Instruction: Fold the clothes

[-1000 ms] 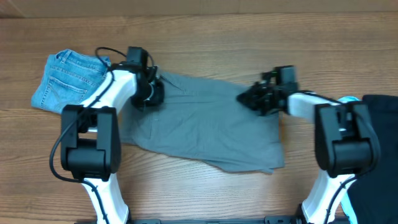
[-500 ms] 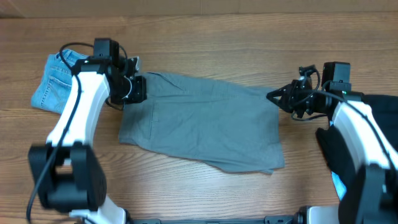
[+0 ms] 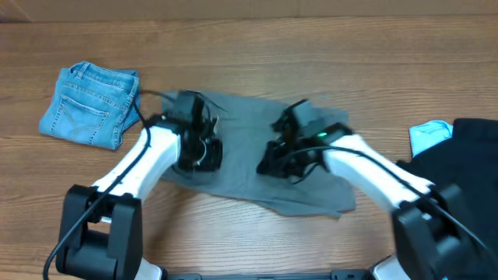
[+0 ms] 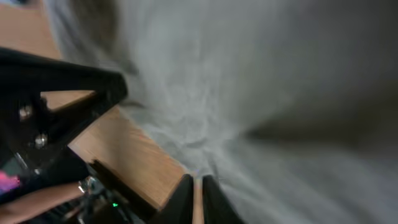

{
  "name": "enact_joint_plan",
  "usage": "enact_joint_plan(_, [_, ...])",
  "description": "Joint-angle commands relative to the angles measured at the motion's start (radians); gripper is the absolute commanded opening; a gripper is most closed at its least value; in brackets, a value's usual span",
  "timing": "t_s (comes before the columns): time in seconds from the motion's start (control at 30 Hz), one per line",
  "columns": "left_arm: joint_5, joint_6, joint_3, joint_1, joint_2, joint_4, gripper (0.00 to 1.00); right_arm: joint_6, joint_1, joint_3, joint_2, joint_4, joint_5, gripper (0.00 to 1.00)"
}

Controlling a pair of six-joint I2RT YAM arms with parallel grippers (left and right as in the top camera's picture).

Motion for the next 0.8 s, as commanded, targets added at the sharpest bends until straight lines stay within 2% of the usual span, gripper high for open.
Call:
enact_joint_plan(0.0, [-0.051,-0.051,-0.101,-0.003,0.001,0.043,0.08,0.136,0.065,0.000,0.150,0.029,0.084,0.04])
enact_joint_plan(0.13, [-0.207,-0.050,-0.117,-0.001,0.001,0.005,0.08,0.195,0.009,0.000,0.199,-0.098,0.154,0.04])
enact_joint_plan(0.17, [-0.274,-0.050,-0.119,0.008,0.001,-0.010,0.09,0.195,-0.047,0.000,0.198,-0.188,0.208,0.04])
enact_joint_plan(0.27, [-0.351,-0.045,-0.119,0.042,0.001,-0.022,0.08,0.172,-0.171,0.000,0.183,-0.342,0.330,0.04])
enact_joint_plan(0.43, [-0.356,-0.027,-0.119,0.109,0.001,-0.010,0.07,-0.131,-0.347,0.002,0.161,-0.411,0.250,0.04])
enact_joint_plan(0.6, [-0.335,-0.023,-0.119,0.170,0.001,-0.024,0.05,-0.240,-0.394,0.002,0.158,-0.441,0.207,0.04])
enact_joint_plan(0.63, [-0.290,-0.017,-0.119,0.182,0.001,-0.029,0.08,-0.261,-0.394,0.002,0.158,-0.440,0.194,0.04])
enact_joint_plan(0.67, [-0.236,-0.015,-0.119,0.190,0.001,-0.026,0.15,-0.262,-0.393,0.002,0.158,-0.439,0.194,0.04])
enact_joint_plan(0.77, [0.065,0.058,-0.119,0.202,0.001,0.030,0.42,-0.278,-0.394,0.012,0.157,-0.438,0.194,0.04])
